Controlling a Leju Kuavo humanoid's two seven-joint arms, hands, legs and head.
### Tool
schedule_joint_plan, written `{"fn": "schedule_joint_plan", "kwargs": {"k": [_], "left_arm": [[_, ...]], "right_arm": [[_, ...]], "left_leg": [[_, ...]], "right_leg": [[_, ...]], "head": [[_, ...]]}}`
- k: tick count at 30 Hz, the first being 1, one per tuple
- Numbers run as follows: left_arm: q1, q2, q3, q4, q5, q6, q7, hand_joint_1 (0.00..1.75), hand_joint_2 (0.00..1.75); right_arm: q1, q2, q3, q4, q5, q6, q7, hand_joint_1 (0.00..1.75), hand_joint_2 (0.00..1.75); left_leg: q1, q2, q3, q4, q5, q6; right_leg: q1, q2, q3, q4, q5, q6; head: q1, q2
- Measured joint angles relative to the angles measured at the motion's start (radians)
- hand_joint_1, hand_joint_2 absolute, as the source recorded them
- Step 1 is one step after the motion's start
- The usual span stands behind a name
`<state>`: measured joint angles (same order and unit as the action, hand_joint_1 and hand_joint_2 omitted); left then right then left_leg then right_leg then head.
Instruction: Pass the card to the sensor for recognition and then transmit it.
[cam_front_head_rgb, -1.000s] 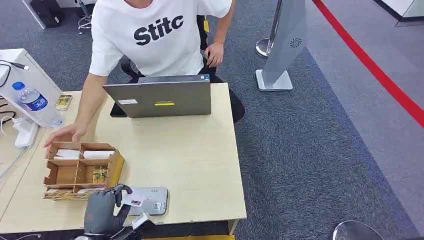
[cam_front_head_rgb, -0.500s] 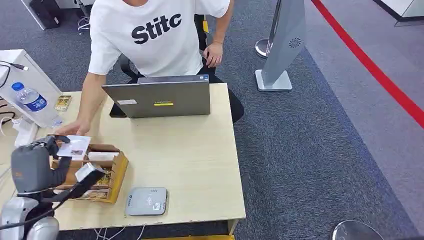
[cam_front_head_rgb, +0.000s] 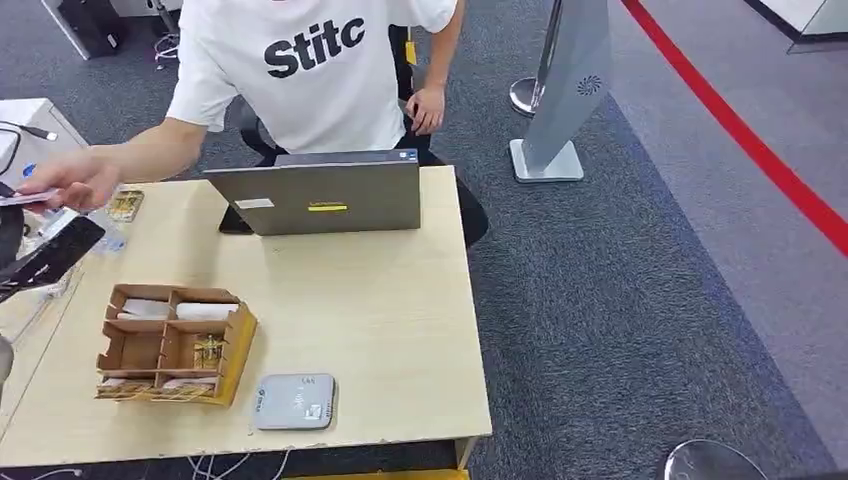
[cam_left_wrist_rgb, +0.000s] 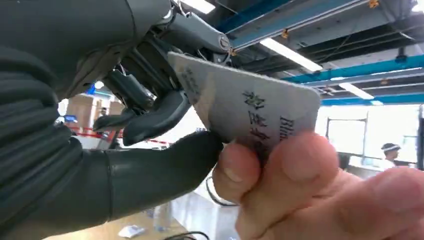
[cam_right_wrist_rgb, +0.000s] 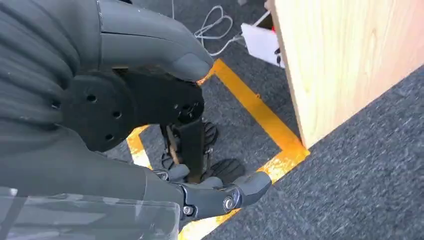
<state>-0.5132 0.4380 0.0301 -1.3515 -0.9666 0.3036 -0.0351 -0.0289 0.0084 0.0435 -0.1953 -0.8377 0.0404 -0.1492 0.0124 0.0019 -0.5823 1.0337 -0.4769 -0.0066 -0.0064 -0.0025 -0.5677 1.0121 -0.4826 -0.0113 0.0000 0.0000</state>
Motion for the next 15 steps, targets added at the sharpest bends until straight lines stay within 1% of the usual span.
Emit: {"fn": "schedule_joint_plan", "kwargs": {"k": [4,5,6,9,15], "left_arm": [[-0.043,0.025,0.006,0.066,0.010,0.001,0.000,1.75,1.75],[-0.046,0.029,0.006,0.076,0.012,0.001,0.000,1.57,1.75],[-0.049,0.032,0.006,0.084,0.014,0.001,0.000,0.40,1.75],[-0.048,0.038,0.018,0.094,0.025,0.005,0.002,0.40,1.75],[-0.036,0.044,0.032,0.094,0.033,0.008,0.002,0.40,1.75]], "right_arm": [[0.001,0.001,-0.001,0.001,-0.013,0.007,0.016,0.00,1.75],[0.003,0.002,-0.002,0.001,-0.019,0.011,0.019,0.00,1.75],[0.004,0.002,-0.003,0.002,-0.022,0.013,0.020,0.00,1.75],[0.008,0.005,-0.013,0.003,-0.022,0.014,0.022,0.00,1.75],[0.008,0.008,-0.016,0.005,-0.022,0.013,0.023,0.00,1.75]], "left_leg": [[0.000,0.007,0.000,0.000,0.000,0.000],[0.000,0.010,0.000,0.000,-0.001,0.000],[0.000,0.012,-0.001,0.000,-0.001,0.000],[0.000,0.016,-0.001,0.000,-0.003,-0.001],[0.000,0.011,-0.003,0.000,-0.004,-0.001]], "right_leg": [[0.000,0.008,-0.002,0.000,0.001,-0.001],[0.000,0.010,-0.003,0.000,0.001,-0.001],[0.000,0.013,-0.004,0.000,0.002,-0.001],[0.000,0.017,-0.006,0.001,0.001,-0.001],[0.000,0.011,-0.006,0.000,0.000,0.000]], "head": [[0.000,0.000],[0.000,0.000],[0.000,0.000],[0.000,0.000],[0.000,0.000]]}}
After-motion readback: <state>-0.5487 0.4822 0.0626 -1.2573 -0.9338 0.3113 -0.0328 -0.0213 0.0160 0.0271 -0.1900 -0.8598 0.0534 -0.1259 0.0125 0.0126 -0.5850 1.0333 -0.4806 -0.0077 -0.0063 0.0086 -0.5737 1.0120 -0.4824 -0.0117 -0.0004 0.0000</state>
